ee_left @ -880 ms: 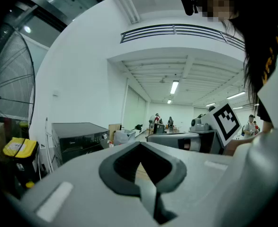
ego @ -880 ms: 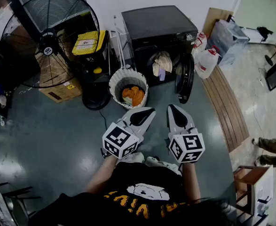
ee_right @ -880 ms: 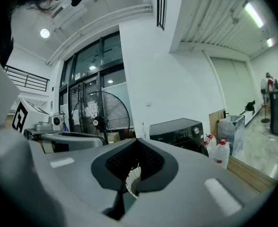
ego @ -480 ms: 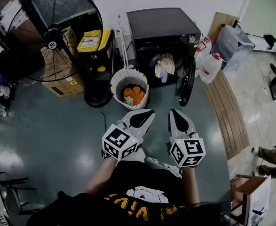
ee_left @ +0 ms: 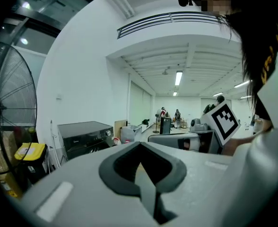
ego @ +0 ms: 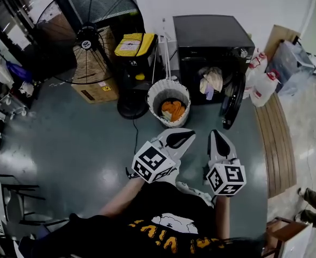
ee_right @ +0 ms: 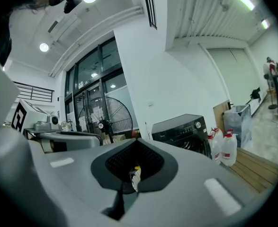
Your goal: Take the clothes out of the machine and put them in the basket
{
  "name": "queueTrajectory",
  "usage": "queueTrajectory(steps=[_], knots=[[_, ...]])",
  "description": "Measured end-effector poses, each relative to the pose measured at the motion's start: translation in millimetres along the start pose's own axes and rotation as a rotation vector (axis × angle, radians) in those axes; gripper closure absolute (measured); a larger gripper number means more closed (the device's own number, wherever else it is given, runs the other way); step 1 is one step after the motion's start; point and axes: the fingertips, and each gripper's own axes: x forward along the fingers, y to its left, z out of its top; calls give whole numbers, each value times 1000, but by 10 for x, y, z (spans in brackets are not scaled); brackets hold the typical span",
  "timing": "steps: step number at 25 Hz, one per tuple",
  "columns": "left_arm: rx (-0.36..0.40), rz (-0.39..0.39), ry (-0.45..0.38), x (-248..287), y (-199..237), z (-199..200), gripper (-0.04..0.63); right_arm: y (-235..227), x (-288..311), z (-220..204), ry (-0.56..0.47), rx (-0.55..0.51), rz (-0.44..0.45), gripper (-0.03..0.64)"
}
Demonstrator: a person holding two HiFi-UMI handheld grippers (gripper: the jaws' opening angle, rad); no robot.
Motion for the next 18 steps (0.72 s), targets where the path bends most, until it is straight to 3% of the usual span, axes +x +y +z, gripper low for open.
queueTrajectory(steps=[11, 18], knots=[[20, 4, 2, 380, 376, 57, 595, -312, 368, 63, -18, 27, -4, 598], [-19, -10, 26, 711, 1060, -14, 595, -569, 1050, 71, 11, 43, -35, 599]])
